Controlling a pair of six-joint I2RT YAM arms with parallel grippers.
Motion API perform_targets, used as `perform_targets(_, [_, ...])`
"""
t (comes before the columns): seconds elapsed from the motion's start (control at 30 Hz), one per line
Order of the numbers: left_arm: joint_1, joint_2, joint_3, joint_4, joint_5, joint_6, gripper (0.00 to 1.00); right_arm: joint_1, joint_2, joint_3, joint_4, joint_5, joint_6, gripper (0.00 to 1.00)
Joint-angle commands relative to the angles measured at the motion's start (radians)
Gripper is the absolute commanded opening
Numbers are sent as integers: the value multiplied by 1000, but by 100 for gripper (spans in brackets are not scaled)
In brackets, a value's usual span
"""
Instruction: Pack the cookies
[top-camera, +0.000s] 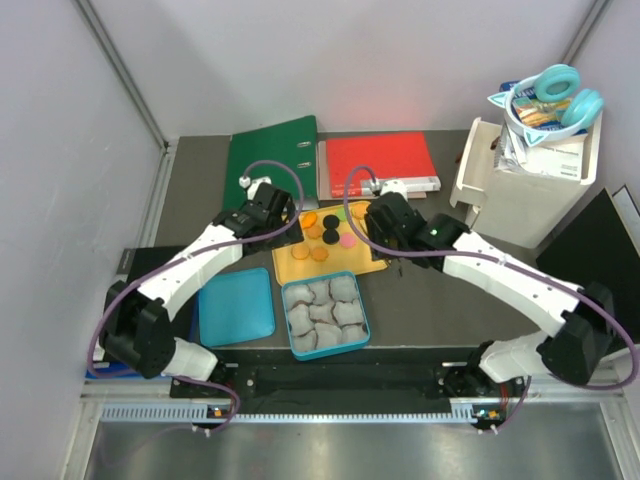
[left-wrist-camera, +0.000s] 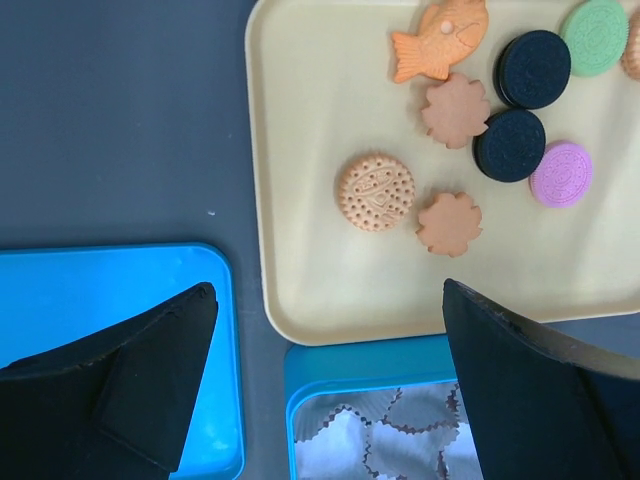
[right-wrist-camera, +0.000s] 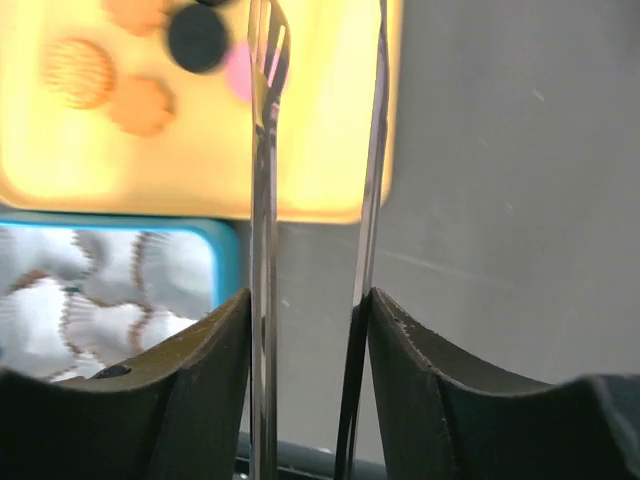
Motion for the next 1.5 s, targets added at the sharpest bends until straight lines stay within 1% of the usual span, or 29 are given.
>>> perform_targets(0.0, [0,-79,23,-36,-55,-19,99,13,62,107,127,-111,-94,50])
perform_targets(0.2, [0,-168,-25,-42,-87,-12,99,12,134,139,178,-217,-115,55])
perform_targets(0.3, [0,-195,-34,-42,-110,-8,99,12,187,163,173,-273,-120,57])
perform_targets(0.43, [0,-202,-36,-58,-122,-4,99,12,227,176,176,-302,-120,60])
perform_targets(0.63, [0,-208,-53,-68,-121,-11,99,12,272,176,167,-277,-112,58])
perform_targets(1.07, [0,-185,-65,-62,-114,-13,99,8,309,131,187,-240,-111,54])
perform_targets(1.47, [0,-166,-68,-61,-114,-13,99,-16,326,73,205,-263,-94,51])
